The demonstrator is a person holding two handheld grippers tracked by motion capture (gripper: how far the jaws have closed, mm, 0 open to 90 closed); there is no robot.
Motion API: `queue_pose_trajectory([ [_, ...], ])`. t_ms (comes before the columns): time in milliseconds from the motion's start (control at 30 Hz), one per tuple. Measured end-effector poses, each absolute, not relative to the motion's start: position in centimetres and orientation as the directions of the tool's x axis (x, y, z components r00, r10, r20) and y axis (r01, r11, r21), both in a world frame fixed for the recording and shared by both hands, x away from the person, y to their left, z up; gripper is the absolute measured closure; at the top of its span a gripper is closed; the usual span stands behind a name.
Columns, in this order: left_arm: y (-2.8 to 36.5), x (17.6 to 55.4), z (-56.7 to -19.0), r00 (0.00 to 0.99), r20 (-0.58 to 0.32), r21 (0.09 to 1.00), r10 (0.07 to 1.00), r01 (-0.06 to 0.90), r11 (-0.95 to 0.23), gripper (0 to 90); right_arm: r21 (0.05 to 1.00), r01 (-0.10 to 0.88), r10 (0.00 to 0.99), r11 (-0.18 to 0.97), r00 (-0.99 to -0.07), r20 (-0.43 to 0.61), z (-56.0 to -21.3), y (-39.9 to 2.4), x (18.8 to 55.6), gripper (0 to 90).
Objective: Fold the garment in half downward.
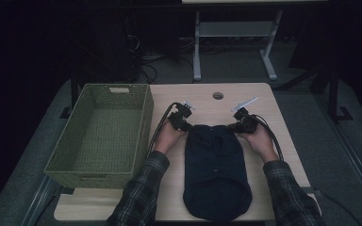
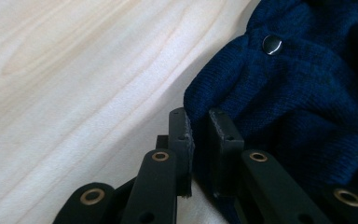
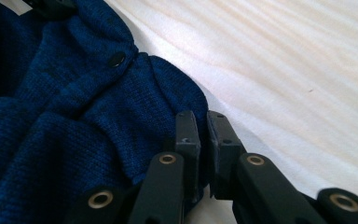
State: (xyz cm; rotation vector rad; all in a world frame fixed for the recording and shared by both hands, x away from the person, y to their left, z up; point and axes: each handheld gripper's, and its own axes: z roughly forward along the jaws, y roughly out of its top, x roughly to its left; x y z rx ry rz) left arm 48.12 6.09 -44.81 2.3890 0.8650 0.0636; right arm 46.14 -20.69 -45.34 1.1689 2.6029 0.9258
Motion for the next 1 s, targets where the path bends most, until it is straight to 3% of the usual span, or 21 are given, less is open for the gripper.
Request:
queue_pose_trajectory([
  [400,6.2,47.7,-40.7,0.798,-0.083,0.625,0.597,0.508,-0.592,81.4,0.647,0.600,0.732,0.470,-0.675,0.095,-42.5,-21.6,45.8,84.4],
  [1000,6.9,46.6,-31.9,0.783,0.087,0.732,0.616,0.369,-0.573,81.6,0.771,0.458,0.740,0.443,-0.672,-0.026,-33.8,-21.4,45.6,84.6],
])
